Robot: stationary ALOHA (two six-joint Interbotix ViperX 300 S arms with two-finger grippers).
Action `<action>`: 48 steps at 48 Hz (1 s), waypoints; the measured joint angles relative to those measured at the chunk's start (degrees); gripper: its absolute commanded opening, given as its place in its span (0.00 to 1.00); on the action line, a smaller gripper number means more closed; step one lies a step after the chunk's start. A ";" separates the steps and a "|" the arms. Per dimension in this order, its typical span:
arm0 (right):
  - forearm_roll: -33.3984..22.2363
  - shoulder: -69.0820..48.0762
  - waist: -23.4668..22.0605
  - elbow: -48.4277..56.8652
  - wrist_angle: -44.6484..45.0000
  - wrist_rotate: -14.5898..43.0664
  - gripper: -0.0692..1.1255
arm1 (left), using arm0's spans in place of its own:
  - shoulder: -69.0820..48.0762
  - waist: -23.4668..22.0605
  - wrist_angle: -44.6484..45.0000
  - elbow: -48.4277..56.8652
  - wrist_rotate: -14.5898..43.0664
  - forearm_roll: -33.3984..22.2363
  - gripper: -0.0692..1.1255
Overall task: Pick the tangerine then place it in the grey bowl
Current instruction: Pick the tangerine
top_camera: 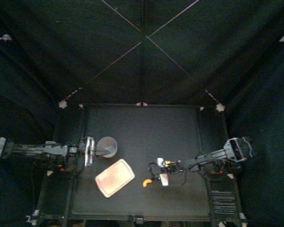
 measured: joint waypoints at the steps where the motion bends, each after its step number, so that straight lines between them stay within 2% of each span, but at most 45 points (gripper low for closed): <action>1: -0.09 0.62 0.09 -0.44 0.53 0.00 0.71 | 0.09 0.09 0.00 0.00 0.00 0.00 0.10; 23: -1.85 11.43 0.53 -8.17 8.96 -0.18 0.70 | 0.00 0.44 0.09 0.00 0.00 0.00 0.10; 48: -0.26 15.64 1.93 -9.58 9.49 -0.09 0.68 | 0.09 0.62 0.00 0.00 0.00 -0.09 0.10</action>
